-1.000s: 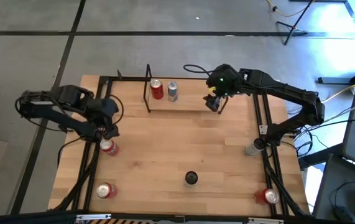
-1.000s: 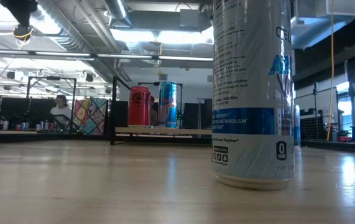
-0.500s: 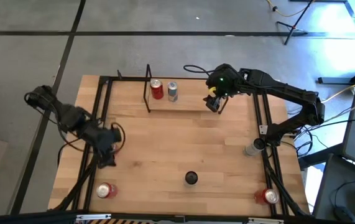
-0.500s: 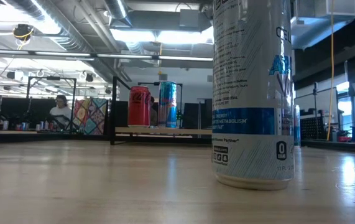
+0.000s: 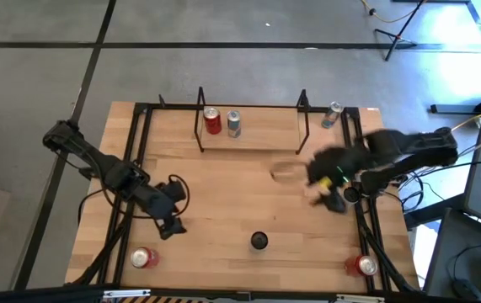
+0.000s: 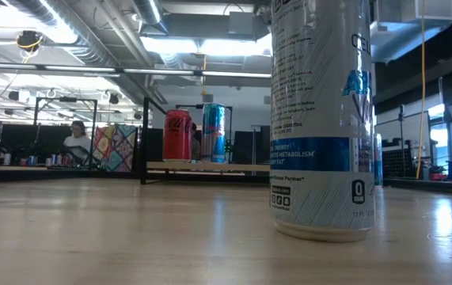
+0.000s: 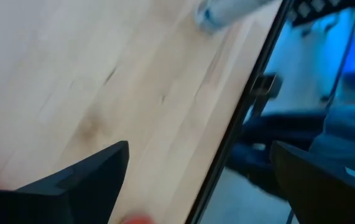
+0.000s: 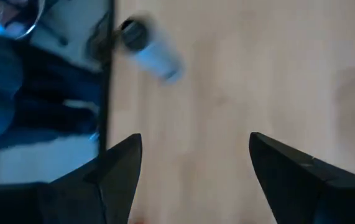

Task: Place canned beverage on shelf
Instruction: Put the red black soda can on the shelf aligned with the other red black soda can

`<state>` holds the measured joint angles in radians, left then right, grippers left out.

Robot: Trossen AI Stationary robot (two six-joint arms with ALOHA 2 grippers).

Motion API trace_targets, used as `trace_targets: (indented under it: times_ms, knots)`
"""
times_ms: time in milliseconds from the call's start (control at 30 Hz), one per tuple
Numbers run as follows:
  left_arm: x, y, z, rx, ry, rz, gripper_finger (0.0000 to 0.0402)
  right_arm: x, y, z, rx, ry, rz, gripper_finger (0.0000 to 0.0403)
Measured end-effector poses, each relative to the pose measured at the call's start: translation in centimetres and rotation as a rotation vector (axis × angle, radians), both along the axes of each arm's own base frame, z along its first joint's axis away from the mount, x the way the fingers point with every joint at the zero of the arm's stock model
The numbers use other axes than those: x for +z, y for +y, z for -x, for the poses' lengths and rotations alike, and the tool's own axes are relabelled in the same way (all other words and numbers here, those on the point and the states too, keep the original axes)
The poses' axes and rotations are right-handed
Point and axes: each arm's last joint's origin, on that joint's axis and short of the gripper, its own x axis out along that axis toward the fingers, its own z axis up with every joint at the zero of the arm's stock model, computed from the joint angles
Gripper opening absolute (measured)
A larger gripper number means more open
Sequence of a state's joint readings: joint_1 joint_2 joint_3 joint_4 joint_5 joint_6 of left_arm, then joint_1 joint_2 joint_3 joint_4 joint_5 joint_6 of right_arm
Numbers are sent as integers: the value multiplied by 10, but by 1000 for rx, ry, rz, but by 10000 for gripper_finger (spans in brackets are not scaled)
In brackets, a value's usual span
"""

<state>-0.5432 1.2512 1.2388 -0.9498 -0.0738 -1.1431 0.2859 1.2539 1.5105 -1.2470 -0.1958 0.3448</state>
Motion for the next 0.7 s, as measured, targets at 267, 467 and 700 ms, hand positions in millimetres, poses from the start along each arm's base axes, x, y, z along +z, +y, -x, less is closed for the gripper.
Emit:
trace_targets:
  times_ms: [267,467,700]
  knots:
    - [-4,-4,-14,84,-87,-76,379,-5,82,54,102,114,26,285]
    - [-9,-7,-20,110,-77,-70,379,-20,125,80,134,191,83,285]
    - [-15,-14,-30,120,-91,-61,379,-48,163,96,98,328,196,285]
